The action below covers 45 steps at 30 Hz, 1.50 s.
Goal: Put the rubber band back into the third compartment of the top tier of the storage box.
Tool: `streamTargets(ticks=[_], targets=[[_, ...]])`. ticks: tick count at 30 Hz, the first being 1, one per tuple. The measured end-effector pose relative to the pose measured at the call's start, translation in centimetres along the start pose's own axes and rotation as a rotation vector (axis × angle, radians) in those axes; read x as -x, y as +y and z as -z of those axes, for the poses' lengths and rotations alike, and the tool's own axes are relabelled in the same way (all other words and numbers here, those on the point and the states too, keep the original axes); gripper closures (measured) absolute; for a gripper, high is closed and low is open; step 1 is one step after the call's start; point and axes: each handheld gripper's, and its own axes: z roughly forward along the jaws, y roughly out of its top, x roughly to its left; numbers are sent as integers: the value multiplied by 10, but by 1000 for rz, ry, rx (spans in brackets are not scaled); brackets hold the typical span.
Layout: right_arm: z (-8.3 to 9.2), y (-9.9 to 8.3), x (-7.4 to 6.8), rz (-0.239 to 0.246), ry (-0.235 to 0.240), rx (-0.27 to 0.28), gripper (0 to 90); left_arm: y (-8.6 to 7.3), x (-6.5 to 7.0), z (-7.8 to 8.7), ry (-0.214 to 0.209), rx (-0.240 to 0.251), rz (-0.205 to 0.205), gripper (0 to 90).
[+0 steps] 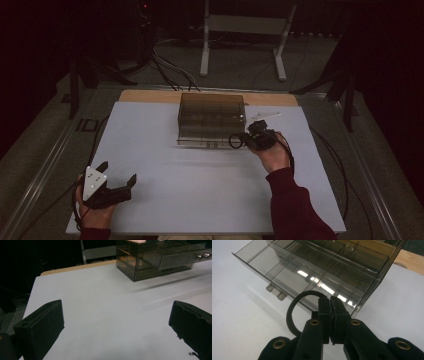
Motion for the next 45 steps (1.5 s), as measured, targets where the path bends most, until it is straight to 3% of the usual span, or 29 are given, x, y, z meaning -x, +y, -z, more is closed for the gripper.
streamTargets(ticks=[17, 30, 45], targets=[[-6, 2, 6, -22, -4, 10, 890, 0, 0, -1, 0, -2, -1, 7], [-8, 11, 7, -9, -29, 20, 891, 0, 0, 0, -1, -3, -2, 6], [-22, 12, 10, -40, -46, 24, 889, -1, 0, -1, -2, -4, -1, 6]])
